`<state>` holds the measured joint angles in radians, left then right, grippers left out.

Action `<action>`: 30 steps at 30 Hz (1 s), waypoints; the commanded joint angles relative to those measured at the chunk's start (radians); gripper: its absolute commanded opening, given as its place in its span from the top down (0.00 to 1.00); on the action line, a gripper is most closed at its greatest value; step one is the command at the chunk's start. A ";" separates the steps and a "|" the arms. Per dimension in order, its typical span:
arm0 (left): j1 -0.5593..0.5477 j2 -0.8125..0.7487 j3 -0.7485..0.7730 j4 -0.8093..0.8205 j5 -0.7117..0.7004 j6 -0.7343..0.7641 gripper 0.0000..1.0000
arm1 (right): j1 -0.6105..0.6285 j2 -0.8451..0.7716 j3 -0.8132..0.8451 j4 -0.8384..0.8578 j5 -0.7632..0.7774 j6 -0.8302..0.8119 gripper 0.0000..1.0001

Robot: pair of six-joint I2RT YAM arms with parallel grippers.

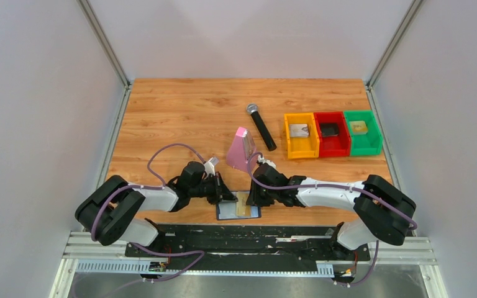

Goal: Take the credit cards out of the card holder
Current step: Remove the credit card from the card holder.

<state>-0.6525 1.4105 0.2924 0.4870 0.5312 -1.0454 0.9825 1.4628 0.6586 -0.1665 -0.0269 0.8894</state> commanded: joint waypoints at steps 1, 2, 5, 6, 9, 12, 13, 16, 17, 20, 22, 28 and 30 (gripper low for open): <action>-0.003 -0.043 0.001 0.021 0.019 0.004 1.00 | -0.005 0.009 -0.022 -0.005 -0.001 0.007 0.79; -0.003 -0.048 0.001 0.011 0.018 0.007 1.00 | -0.006 0.008 -0.024 -0.005 -0.001 0.006 0.79; -0.002 -0.066 0.004 -0.021 0.009 0.016 1.00 | -0.011 0.005 -0.030 -0.005 -0.002 0.007 0.79; -0.002 -0.078 0.005 -0.037 0.000 0.020 1.00 | -0.011 0.003 -0.032 -0.005 -0.002 0.007 0.79; 0.000 -0.102 0.007 -0.075 -0.012 0.032 1.00 | -0.014 -0.005 -0.034 -0.005 -0.003 0.007 0.79; 0.010 -0.136 0.019 -0.135 -0.021 0.052 1.00 | -0.018 -0.011 -0.034 -0.008 -0.004 0.006 0.79; 0.014 -0.152 0.020 -0.162 -0.022 0.061 1.00 | -0.016 -0.012 -0.033 -0.009 -0.004 0.004 0.79; 0.033 -0.189 0.028 -0.219 -0.035 0.080 1.00 | -0.020 -0.015 -0.030 -0.014 -0.005 0.000 0.79; 0.037 -0.207 0.029 -0.249 -0.042 0.090 1.00 | -0.020 -0.016 -0.029 -0.015 -0.006 -0.001 0.79; 0.053 -0.245 0.034 -0.301 -0.053 0.109 1.00 | -0.021 -0.023 -0.023 -0.017 -0.008 -0.012 0.79; 0.059 -0.271 0.036 -0.324 -0.058 0.116 1.00 | -0.024 -0.030 -0.017 -0.019 -0.010 -0.022 0.79; 0.066 -0.334 0.050 -0.391 -0.069 0.138 1.00 | -0.028 -0.081 0.001 -0.017 -0.043 -0.093 0.78; 0.067 -0.356 0.059 -0.437 -0.079 0.151 1.00 | -0.028 -0.110 0.008 -0.010 -0.069 -0.135 0.77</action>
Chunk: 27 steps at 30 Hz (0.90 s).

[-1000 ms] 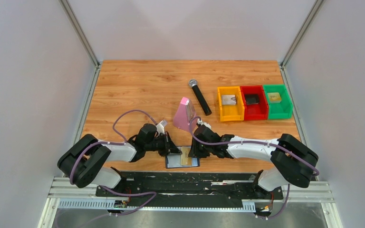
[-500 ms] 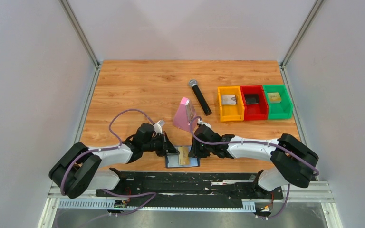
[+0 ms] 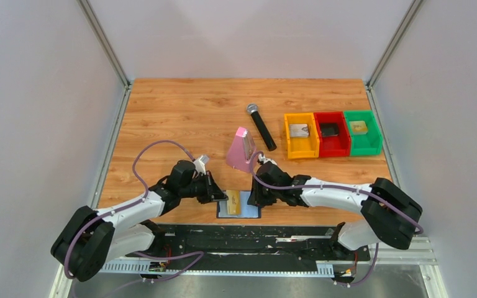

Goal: Take the credit cards out of the card holder
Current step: Remove the credit card from the card holder.

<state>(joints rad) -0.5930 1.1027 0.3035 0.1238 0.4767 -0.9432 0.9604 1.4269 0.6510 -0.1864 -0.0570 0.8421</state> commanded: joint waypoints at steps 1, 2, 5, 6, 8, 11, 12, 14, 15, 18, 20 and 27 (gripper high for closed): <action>0.007 -0.056 0.051 -0.083 -0.030 0.058 1.00 | -0.007 -0.090 0.018 0.014 -0.052 -0.113 0.76; 0.007 -0.070 0.057 -0.103 -0.031 0.063 1.00 | -0.009 -0.105 0.022 0.016 -0.064 -0.136 0.75; 0.007 -0.096 0.070 -0.140 -0.023 0.084 1.00 | -0.026 -0.151 0.025 0.027 -0.111 -0.211 0.73; 0.008 -0.106 0.076 -0.151 -0.018 0.089 1.00 | -0.037 -0.167 0.024 0.032 -0.130 -0.234 0.72; 0.008 -0.119 0.083 -0.156 0.010 0.111 1.00 | -0.065 -0.194 0.024 0.038 -0.181 -0.278 0.69; 0.008 -0.136 0.087 -0.140 0.078 0.123 1.00 | -0.123 -0.234 0.022 0.046 -0.269 -0.337 0.65; 0.009 -0.141 0.089 -0.132 0.091 0.121 1.00 | -0.141 -0.246 0.021 0.049 -0.298 -0.357 0.64; 0.008 -0.148 0.097 -0.130 0.125 0.126 1.00 | -0.183 -0.264 0.021 0.055 -0.374 -0.393 0.62; 0.008 -0.150 0.099 -0.130 0.147 0.125 1.00 | -0.209 -0.265 0.022 0.059 -0.424 -0.408 0.61; 0.008 -0.155 0.100 -0.067 0.212 0.128 1.00 | -0.263 -0.251 0.034 0.059 -0.550 -0.448 0.59; 0.008 -0.153 0.105 -0.046 0.251 0.133 1.00 | -0.273 -0.238 0.044 0.055 -0.607 -0.474 0.57; 0.008 -0.147 0.115 0.004 0.348 0.137 1.00 | -0.273 -0.163 0.069 0.063 -0.712 -0.505 0.54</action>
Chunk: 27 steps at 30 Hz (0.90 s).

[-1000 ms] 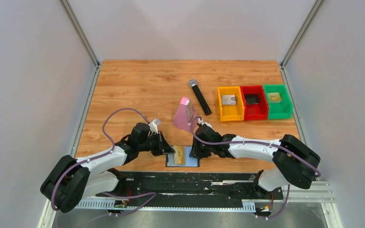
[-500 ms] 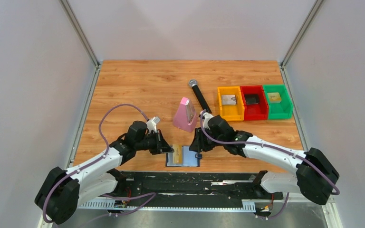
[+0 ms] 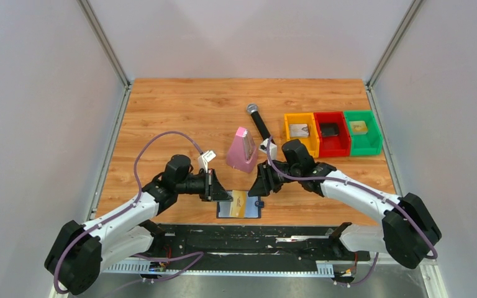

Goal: Take the credit cards out of the card holder
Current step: Remove the credit card from the card holder, then place the credit card in the storage box.

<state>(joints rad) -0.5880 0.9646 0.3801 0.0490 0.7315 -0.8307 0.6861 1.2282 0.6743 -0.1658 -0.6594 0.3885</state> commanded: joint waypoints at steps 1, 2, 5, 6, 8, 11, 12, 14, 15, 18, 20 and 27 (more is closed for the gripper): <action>0.002 -0.008 0.038 0.083 0.103 0.023 1.00 | 0.000 0.047 0.048 0.051 -0.117 -0.051 0.54; 0.002 -0.006 0.036 0.092 0.108 0.020 1.00 | 0.001 0.056 0.050 0.058 -0.125 -0.050 0.54; 0.003 0.003 0.034 0.099 0.121 0.019 1.00 | 0.000 0.078 0.054 0.078 -0.150 -0.042 0.54; 0.004 0.006 0.033 0.104 0.124 0.016 1.00 | 0.000 0.081 0.055 0.083 -0.151 -0.039 0.54; 0.003 0.007 0.031 0.110 0.127 0.016 1.00 | 0.001 0.087 0.057 0.086 -0.157 -0.039 0.54; 0.003 0.005 0.031 0.111 0.130 0.019 1.00 | 0.000 0.090 0.057 0.090 -0.159 -0.037 0.54; 0.003 0.005 0.031 0.113 0.131 0.021 1.00 | 0.001 0.093 0.059 0.092 -0.163 -0.036 0.54; 0.004 0.008 0.031 0.116 0.133 0.022 1.00 | 0.000 0.099 0.060 0.099 -0.168 -0.033 0.53; 0.004 0.010 0.031 0.120 0.133 0.022 1.00 | 0.001 0.102 0.060 0.104 -0.176 -0.031 0.53; 0.002 0.015 0.031 0.125 0.134 0.020 1.00 | 0.000 0.111 0.062 0.120 -0.199 -0.020 0.55; 0.002 0.015 0.031 0.125 0.134 0.020 1.00 | 0.001 0.111 0.062 0.132 -0.207 -0.014 0.58; 0.002 0.007 0.038 0.075 0.106 0.053 1.00 | -0.001 0.072 0.046 0.150 -0.195 -0.004 0.98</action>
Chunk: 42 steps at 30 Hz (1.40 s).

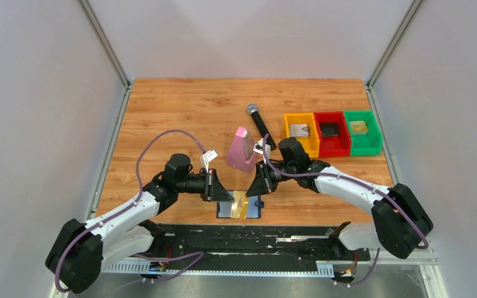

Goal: Take the credit cards out of the card holder
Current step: Place the credit card in the storage box.

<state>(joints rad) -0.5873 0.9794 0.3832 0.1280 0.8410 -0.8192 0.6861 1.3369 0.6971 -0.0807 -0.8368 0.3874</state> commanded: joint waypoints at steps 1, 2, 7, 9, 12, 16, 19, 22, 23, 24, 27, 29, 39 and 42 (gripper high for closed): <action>0.002 -0.009 0.035 -0.006 -0.011 0.043 1.00 | -0.002 -0.047 0.021 0.065 -0.005 0.000 1.00; 0.002 -0.011 0.036 -0.008 -0.013 0.042 0.99 | -0.005 -0.054 0.017 0.065 0.004 0.004 1.00; 0.001 -0.021 0.053 -0.029 -0.034 0.046 0.72 | -0.054 -0.090 -0.002 0.060 -0.009 0.050 1.00; 0.001 -0.029 0.069 -0.064 -0.049 0.064 0.64 | -0.074 -0.122 -0.012 0.047 -0.006 0.062 1.00; 0.002 -0.035 0.101 -0.160 -0.086 0.112 0.37 | -0.113 -0.176 -0.004 -0.039 0.028 0.069 1.00; 0.003 -0.038 0.156 -0.265 -0.122 0.174 0.01 | -0.215 -0.254 -0.004 -0.170 0.069 0.086 1.00; 0.002 -0.037 0.194 -0.335 -0.145 0.217 0.00 | -0.310 -0.310 0.022 -0.303 0.117 0.061 1.00; 0.003 -0.043 0.223 -0.384 -0.170 0.234 0.00 | -0.432 -0.350 0.077 -0.416 0.187 0.033 1.00; 0.003 -0.050 0.227 -0.396 -0.173 0.235 0.00 | -0.473 -0.361 0.102 -0.445 0.228 0.030 1.00; 0.003 -0.060 0.231 -0.399 -0.175 0.236 0.00 | -0.511 -0.374 0.119 -0.466 0.260 0.028 1.00; 0.002 -0.080 0.230 -0.409 -0.204 0.242 0.00 | -0.620 -0.401 0.158 -0.487 0.362 0.015 1.00; 0.002 -0.088 0.226 -0.415 -0.213 0.245 0.00 | -0.672 -0.406 0.177 -0.476 0.451 -0.005 1.00; 0.002 -0.107 0.209 -0.407 -0.205 0.233 0.00 | -1.028 -0.278 0.229 -0.179 0.553 -0.085 1.00; 0.002 -0.113 0.205 -0.407 -0.198 0.226 0.00 | -1.120 -0.191 0.258 -0.120 0.484 -0.108 1.00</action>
<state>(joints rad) -0.5827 0.8898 0.5751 -0.2806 0.6376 -0.6022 -0.3401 1.0664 0.9043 -0.3664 -0.3180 0.3279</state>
